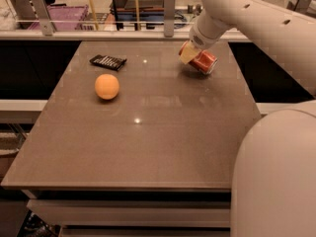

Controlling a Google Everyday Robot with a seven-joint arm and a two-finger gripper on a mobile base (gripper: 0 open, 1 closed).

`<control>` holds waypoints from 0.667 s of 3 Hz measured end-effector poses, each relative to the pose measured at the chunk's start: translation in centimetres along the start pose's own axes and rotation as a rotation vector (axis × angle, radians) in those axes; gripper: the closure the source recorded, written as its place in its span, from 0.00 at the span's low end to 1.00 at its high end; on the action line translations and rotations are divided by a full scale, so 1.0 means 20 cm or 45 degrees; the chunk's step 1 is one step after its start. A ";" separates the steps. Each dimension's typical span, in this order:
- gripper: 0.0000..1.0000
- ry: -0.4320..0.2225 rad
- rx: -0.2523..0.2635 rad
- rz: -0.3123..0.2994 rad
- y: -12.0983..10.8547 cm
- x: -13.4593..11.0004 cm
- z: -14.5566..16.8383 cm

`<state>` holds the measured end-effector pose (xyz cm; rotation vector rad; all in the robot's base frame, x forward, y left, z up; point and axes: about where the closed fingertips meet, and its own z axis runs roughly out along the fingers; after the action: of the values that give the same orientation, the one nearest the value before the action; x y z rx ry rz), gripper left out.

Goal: Knock coke can over

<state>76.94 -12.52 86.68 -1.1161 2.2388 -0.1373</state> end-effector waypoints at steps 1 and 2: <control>1.00 -0.071 -0.058 0.045 0.03 -0.01 0.04; 1.00 -0.188 -0.127 0.112 0.06 -0.04 0.08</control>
Offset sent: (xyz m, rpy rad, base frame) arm 0.0059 0.0231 -0.0111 0.3604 -0.0226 0.0476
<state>77.37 -10.91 85.34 -1.0424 2.1775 0.0918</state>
